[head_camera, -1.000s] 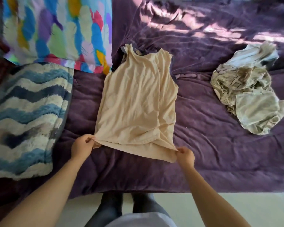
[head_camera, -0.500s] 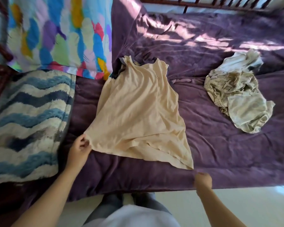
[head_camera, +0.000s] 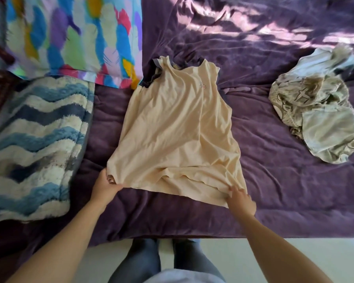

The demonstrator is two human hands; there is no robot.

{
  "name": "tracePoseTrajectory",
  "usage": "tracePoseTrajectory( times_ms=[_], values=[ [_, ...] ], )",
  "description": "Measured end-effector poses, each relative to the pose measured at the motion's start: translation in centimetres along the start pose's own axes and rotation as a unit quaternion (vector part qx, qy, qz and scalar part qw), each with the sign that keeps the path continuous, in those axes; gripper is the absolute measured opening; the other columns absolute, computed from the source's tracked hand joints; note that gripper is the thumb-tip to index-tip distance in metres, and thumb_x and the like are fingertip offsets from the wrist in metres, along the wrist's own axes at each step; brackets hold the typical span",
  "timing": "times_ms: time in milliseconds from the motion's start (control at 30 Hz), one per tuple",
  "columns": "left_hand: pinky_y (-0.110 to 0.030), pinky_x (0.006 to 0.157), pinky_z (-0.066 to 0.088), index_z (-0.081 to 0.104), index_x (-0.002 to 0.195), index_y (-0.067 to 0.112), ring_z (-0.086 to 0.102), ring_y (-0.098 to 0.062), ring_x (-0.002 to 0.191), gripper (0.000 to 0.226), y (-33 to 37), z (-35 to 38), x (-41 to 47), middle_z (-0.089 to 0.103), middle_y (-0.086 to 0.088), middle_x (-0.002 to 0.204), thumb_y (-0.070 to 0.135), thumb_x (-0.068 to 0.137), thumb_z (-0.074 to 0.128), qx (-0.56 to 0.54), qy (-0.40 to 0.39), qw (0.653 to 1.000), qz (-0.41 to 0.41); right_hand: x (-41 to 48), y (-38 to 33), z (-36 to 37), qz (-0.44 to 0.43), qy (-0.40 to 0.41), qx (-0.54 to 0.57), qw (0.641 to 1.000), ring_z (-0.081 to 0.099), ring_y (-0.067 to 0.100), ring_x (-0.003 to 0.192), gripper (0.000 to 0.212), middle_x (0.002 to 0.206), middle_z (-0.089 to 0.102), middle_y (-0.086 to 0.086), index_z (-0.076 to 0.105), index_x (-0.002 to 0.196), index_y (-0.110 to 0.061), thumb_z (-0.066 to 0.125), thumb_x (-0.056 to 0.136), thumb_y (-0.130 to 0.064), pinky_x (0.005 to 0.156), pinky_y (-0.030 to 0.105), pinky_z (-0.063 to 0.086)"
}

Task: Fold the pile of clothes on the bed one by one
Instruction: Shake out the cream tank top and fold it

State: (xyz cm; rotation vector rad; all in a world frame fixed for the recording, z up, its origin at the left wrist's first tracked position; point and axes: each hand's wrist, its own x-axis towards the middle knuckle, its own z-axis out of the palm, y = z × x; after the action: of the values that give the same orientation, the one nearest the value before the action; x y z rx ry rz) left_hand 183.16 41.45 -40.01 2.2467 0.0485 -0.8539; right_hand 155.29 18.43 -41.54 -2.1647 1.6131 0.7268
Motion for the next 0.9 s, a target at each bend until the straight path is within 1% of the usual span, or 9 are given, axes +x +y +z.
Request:
tracePoseTrajectory(
  times_ms=[67, 133, 267, 333, 433, 600, 700, 800, 900],
  values=[
    [-0.031, 0.073, 0.041, 0.059, 0.097, 0.001, 0.053, -0.023, 0.089, 0.016, -0.2, 0.3, -0.4, 0.061, -0.011, 0.091, 0.004, 0.083, 0.065, -0.01, 0.021, 1.0, -0.001, 0.4, 0.1, -0.4, -0.004, 0.002, -0.01, 1.0, 0.052, 0.03, 0.112, 0.035, 0.124, 0.056, 0.008, 0.054, 0.121, -0.018, 0.033, 0.094, -0.014, 0.086, 0.036, 0.041],
    [-0.03, 0.07, 0.035, 0.058, 0.081, 0.0, 0.051, -0.024, 0.084, 0.015, -0.2, 0.7, -0.7, 0.058, -0.01, 0.077, 0.012, 0.09, 0.059, -0.04, 0.043, 0.998, 0.0, 0.5, 0.3, -0.5, 0.003, 0.008, 0.049, 0.999, 0.057, 0.03, 0.099, 0.032, 0.11, 0.062, 0.01, 0.061, 0.108, -0.012, 0.033, 0.094, -0.015, 0.076, 0.033, 0.041],
    [-0.03, 0.083, 0.042, 0.06, 0.107, -0.007, 0.055, -0.024, 0.098, 0.025, 1.0, 1.4, -0.9, 0.06, -0.013, 0.101, 0.007, 0.088, 0.06, -0.055, 0.075, 0.996, 0.014, -0.7, 1.6, -1.6, 0.044, 0.09, 0.232, 0.967, 0.05, 0.027, 0.079, 0.026, 0.086, 0.058, 0.008, 0.06, 0.088, -0.01, 0.035, 0.095, -0.018, 0.068, 0.03, 0.037],
    [-0.028, 0.076, 0.052, 0.058, 0.112, -0.006, 0.06, -0.028, 0.099, 0.026, 1.7, 1.3, -1.1, 0.061, -0.016, 0.107, 0.005, 0.088, 0.058, -0.103, 0.085, 0.991, 0.016, -1.4, 3.2, -2.3, 0.086, 0.165, 0.351, 0.918, 0.05, 0.026, 0.076, 0.02, 0.078, 0.056, 0.008, 0.057, 0.082, -0.01, 0.04, 0.092, -0.012, 0.066, 0.029, 0.034],
    [-0.019, 0.056, 0.047, 0.056, 0.087, 0.005, 0.064, -0.005, 0.061, 0.007, 2.2, 0.9, -2.2, 0.061, -0.012, 0.085, 0.0, 0.09, 0.054, -0.142, 0.045, 0.988, 0.049, -1.4, 7.1, -2.0, 0.141, 0.228, 0.486, 0.832, 0.056, 0.027, 0.073, 0.019, 0.073, 0.06, 0.011, 0.063, 0.079, -0.008, 0.046, 0.085, -0.006, 0.055, 0.03, 0.04],
    [-0.006, 0.049, 0.042, 0.049, 0.075, 0.011, 0.057, 0.004, 0.045, 0.02, 0.5, 0.2, -3.6, 0.057, -0.011, 0.07, -0.002, 0.088, 0.057, -0.135, 0.082, 0.983, 0.089, -1.6, 11.7, -0.8, 0.241, 0.178, 0.611, 0.732, 0.054, 0.011, 0.039, 0.024, 0.034, 0.052, -0.004, 0.055, 0.063, -0.009, 0.05, 0.083, 0.003, 0.031, 0.013, 0.04],
    [-0.017, 0.068, 0.046, 0.054, 0.11, 0.003, 0.06, -0.008, 0.074, 0.032, 0.2, 1.7, -4.0, 0.058, -0.015, 0.093, 0.009, 0.082, 0.069, -0.024, 0.042, 0.998, 0.05, -1.7, 11.9, 0.3, 0.238, 0.066, 0.562, 0.79, 0.05, 0.009, 0.03, 0.017, 0.034, 0.052, -0.001, 0.06, 0.071, 0.003, 0.053, 0.086, 0.002, 0.032, 0.016, 0.04],
    [-0.041, 0.095, 0.043, 0.041, 0.135, 0.006, 0.051, -0.032, 0.114, 0.073, 0.9, 3.9, -3.7, 0.051, -0.018, 0.124, 0.031, 0.076, 0.075, 0.119, 0.011, 0.99, 0.07, -1.3, 10.3, 0.2, 0.199, 0.039, 0.381, 0.902, 0.062, 0.035, 0.082, 0.025, 0.085, 0.069, 0.019, 0.062, 0.106, 0.007, 0.05, 0.089, -0.007, 0.068, 0.035, 0.045],
    [-0.045, 0.094, 0.043, 0.043, 0.132, 0.011, 0.048, -0.035, 0.118, 0.069, 3.0, 5.2, -3.3, 0.05, -0.017, 0.127, 0.04, 0.076, 0.071, 0.167, 0.054, 0.981, 0.08, -1.1, 7.8, -0.6, 0.112, 0.035, 0.25, 0.961, 0.041, 0.04, 0.119, 0.043, 0.13, 0.042, 0.021, 0.042, 0.133, -0.01, 0.047, 0.091, -0.016, 0.092, 0.043, 0.038]
  ],
)
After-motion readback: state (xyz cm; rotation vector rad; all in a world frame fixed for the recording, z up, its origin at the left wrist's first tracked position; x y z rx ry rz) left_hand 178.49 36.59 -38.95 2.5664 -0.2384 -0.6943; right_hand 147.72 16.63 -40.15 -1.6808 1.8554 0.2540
